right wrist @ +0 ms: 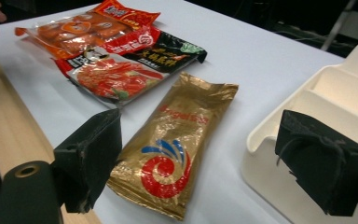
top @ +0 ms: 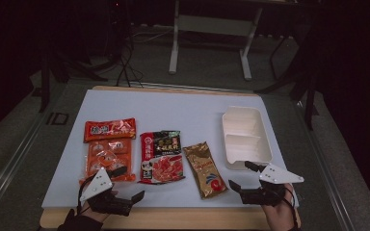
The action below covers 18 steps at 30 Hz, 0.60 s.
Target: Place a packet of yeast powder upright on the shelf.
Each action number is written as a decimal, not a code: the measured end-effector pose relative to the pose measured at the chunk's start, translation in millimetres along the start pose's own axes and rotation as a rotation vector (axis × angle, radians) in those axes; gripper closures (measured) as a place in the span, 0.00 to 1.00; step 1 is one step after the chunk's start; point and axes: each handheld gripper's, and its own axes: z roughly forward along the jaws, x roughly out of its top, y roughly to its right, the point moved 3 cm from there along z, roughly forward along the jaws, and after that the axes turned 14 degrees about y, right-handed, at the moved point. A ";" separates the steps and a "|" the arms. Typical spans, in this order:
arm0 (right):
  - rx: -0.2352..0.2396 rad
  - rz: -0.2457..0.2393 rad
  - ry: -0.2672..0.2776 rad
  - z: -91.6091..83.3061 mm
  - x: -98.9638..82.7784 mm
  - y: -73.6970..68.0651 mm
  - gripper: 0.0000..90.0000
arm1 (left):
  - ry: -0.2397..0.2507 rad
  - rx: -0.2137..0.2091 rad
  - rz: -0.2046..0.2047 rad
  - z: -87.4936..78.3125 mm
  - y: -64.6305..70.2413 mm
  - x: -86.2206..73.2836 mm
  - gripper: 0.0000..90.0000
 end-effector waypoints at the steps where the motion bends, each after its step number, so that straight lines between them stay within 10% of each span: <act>1: -0.005 0.000 -0.002 -0.3 0.4 -0.2 0.16 | 0.001 0.003 0.001 0.0 0.1 0.1 0.01; 18: 0.006 -0.026 -0.080 3.3 7.6 -14.6 0.12 | 0.011 -0.012 -0.005 -0.3 1.8 0.9 0.01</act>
